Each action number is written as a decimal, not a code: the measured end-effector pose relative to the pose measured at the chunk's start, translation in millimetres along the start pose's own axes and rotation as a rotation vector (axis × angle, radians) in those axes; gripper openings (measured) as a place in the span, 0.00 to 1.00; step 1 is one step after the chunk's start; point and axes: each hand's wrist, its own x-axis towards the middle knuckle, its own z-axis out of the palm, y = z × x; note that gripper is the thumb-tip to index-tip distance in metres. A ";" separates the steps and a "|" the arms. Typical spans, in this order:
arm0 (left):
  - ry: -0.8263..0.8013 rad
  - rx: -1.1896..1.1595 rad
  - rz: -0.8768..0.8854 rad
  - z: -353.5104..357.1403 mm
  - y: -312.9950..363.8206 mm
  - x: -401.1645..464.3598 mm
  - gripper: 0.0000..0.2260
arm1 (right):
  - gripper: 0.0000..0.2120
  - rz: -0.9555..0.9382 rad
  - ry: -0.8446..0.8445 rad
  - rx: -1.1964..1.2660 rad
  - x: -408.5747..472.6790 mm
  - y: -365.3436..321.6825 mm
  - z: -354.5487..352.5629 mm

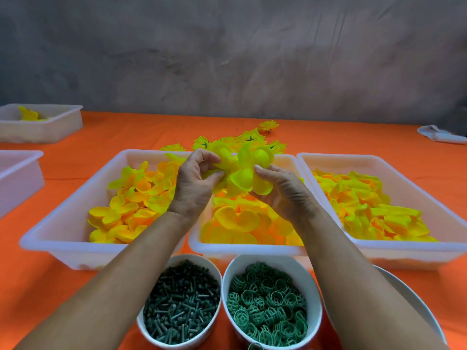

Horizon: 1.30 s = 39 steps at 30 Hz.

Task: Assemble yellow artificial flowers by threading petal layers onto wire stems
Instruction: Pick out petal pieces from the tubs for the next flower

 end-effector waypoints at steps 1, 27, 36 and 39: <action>-0.004 -0.043 -0.019 0.0 -0.1 0.0 0.15 | 0.12 0.008 -0.042 0.003 -1.1 -0.1 1.3; -0.127 0.095 -0.115 4.2 -8.3 -2.6 0.08 | 0.10 -0.018 0.140 -0.389 -8.6 2.7 7.6; -0.281 0.038 -0.150 4.4 -5.4 -7.1 0.07 | 0.09 0.047 0.105 -0.813 -24.3 -28.9 5.6; -0.333 0.029 -0.172 5.8 3.1 -7.1 0.03 | 0.10 0.038 0.150 -0.819 -37.1 -37.8 -4.7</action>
